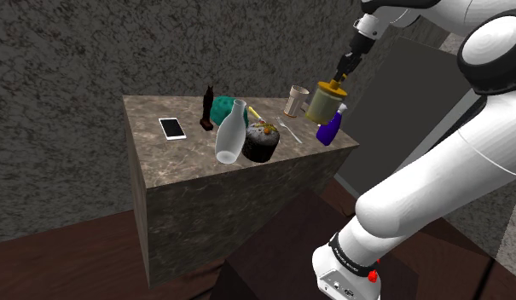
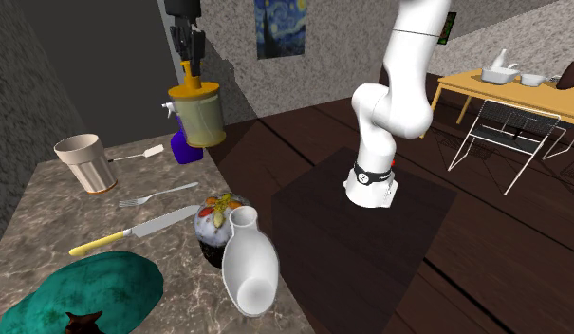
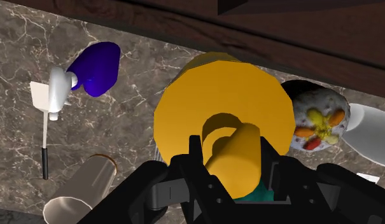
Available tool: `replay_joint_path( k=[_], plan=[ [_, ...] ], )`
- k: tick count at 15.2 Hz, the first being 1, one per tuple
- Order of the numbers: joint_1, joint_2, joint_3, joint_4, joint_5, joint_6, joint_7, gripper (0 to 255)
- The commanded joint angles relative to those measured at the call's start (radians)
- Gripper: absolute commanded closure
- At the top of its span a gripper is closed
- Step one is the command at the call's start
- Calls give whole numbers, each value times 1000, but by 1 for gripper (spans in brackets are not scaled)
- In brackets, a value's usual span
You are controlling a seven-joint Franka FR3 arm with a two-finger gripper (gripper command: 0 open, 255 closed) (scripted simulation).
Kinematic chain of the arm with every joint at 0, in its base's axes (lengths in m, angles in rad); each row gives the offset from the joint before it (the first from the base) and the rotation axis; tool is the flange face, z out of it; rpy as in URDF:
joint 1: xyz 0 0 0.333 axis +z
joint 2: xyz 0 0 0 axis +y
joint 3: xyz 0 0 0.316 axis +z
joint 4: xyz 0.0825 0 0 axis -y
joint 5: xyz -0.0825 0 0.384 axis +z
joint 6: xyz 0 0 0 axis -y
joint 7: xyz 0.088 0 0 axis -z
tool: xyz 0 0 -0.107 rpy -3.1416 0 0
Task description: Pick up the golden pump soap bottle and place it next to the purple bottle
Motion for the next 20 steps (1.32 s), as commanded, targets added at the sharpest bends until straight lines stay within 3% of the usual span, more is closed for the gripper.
replay_joint_path(
  k=[1, 20],
  plan=[
    [0, -4, 0, -31, -1, 28, 0, 255],
    [-4, 3, -7, -279, 2, 283, -14, 255]
  ],
)
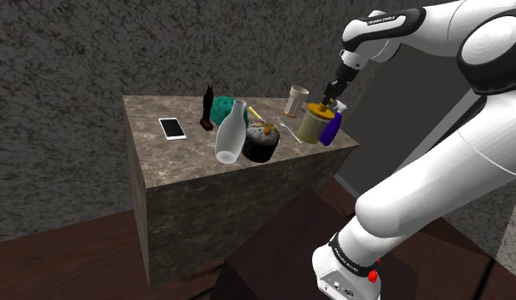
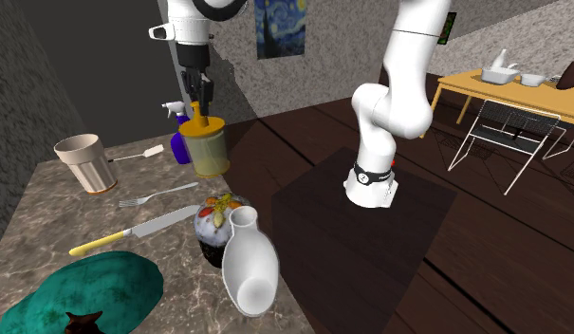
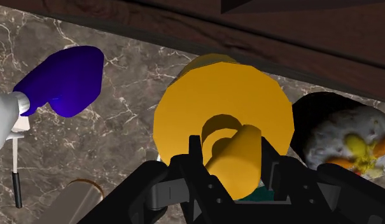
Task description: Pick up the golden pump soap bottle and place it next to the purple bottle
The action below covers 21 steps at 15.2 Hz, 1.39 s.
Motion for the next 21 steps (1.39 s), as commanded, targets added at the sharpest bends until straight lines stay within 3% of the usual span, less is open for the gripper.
replay_joint_path(
  k=[1, 14, 21],
  plan=[
    [1, 4, 0, -23, 2, 28, -1, 255],
    [0, 64, -10, -150, 31, 210, -30, 255],
    [0, 64, -10, -150, 31, 210, -30, 255]
  ],
)
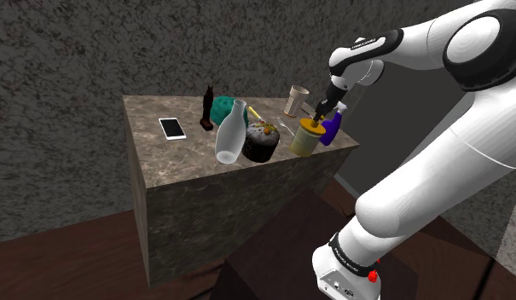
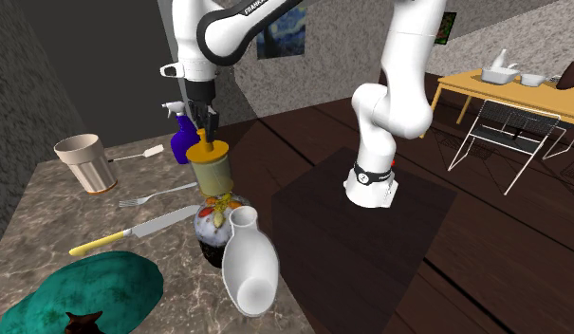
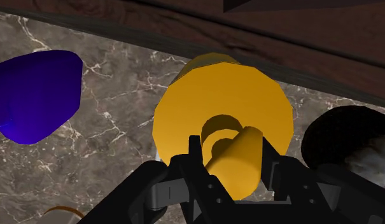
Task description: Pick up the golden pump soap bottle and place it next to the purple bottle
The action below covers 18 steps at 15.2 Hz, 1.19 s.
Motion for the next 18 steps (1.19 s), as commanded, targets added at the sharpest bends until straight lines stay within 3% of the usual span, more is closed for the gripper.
replay_joint_path(
  k=[1, 2, 7, 11, 18],
  plan=[
    [0, 0, 0, 1, 0, 0, 0, 255],
    [0, 0, 0, 1, 0, 0, 0, 0],
    [0, 0, 0, 1, 0, 0, 0, 0],
    [-3, -59, 5, 71, -29, -124, 21, 0],
    [-3, -59, 5, 71, -28, -124, 21, 0]
  ],
)
